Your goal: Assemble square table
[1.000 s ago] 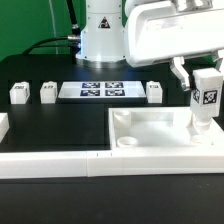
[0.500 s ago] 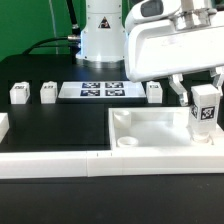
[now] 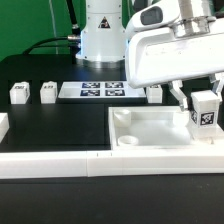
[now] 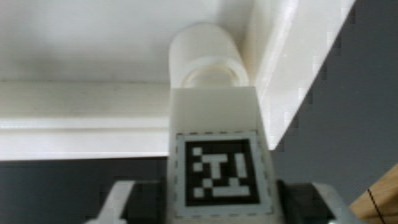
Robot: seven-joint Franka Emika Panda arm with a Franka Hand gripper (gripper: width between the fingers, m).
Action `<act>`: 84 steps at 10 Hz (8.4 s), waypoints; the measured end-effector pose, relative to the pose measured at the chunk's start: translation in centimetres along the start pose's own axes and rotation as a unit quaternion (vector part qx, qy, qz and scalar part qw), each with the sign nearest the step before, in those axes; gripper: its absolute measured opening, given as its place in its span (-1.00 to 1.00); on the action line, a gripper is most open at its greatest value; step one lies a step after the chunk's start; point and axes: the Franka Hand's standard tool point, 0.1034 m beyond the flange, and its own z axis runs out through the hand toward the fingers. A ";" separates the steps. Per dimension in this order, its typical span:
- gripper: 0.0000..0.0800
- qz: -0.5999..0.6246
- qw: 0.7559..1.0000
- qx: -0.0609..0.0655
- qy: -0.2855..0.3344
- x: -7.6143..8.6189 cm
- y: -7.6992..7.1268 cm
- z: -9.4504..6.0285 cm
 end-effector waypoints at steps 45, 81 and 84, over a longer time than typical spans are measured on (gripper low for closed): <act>-0.25 0.619 0.762 -0.094 -0.163 0.8 0.7 0.7; 0.62 0.275 0.945 -0.040 -0.170 1.1 -0.5 0.9; 0.62 0.002 0.984 -0.023 -0.176 1.2 0.2 0.8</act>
Offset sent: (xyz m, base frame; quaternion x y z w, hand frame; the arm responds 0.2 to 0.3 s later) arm 0.0000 0.0000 0.0000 0.0000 0.0000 0.0000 1.0000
